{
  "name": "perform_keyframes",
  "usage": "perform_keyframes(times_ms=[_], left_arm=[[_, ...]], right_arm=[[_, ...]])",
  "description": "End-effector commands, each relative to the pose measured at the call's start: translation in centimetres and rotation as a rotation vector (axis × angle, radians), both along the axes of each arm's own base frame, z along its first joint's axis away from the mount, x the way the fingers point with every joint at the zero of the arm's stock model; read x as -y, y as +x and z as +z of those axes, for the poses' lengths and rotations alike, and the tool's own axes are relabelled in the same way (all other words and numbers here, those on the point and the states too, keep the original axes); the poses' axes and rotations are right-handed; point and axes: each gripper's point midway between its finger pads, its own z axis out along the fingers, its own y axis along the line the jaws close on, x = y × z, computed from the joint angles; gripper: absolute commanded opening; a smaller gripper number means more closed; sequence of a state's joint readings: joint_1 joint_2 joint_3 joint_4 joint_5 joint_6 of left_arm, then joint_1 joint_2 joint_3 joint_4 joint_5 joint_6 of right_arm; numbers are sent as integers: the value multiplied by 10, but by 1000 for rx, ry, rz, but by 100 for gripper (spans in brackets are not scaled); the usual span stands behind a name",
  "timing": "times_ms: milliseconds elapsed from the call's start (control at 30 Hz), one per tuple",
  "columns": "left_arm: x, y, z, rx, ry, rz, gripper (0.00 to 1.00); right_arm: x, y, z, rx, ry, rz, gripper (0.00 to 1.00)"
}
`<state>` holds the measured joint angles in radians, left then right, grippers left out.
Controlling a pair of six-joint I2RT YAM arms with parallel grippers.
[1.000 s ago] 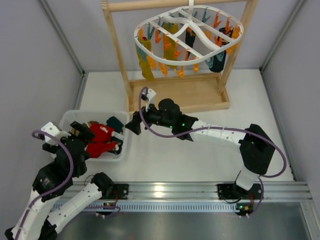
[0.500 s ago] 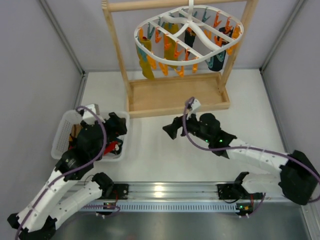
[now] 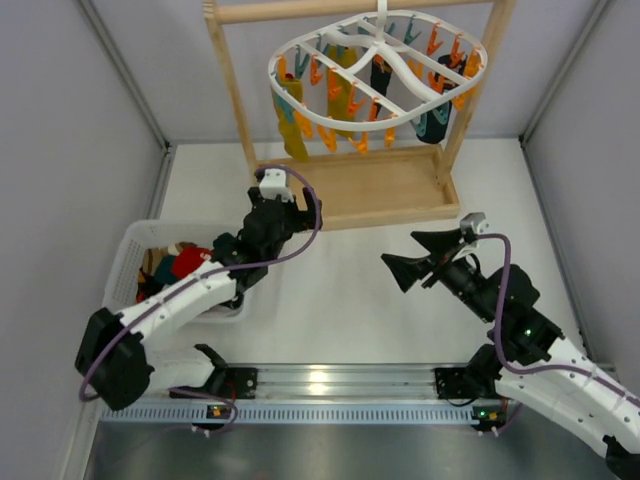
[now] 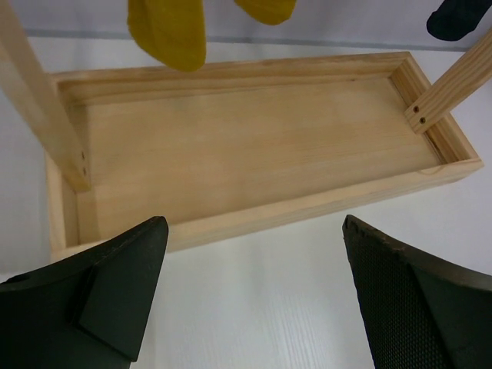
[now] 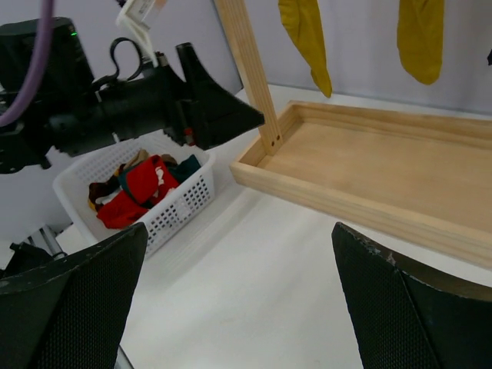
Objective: Remove the socks clipped to the hanger
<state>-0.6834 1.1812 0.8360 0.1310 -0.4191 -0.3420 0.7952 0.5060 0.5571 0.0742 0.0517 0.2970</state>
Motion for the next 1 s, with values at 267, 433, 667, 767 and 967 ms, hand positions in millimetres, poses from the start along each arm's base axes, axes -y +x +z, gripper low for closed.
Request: perform_keyframes(times_ms=[267,433,667,767,967], left_arm=[[15,122,22,245,2,87,99],[9,174,-7,248,53,168,99],[-3,226,-19,274,163,261,99],[-13,239,-23,282,180,313,99],[-16,259,-15,316,210,330,94]], right_arm=[[29,-16,-15,-4,-55,-39,99],[23,-21,-20,-10,-60,6,100],[1,-30,-34,-14,-105,134,99],[-8,-33,-37,-17,-114,183,100],[-20,-27,-51,-23,-141,209,99]])
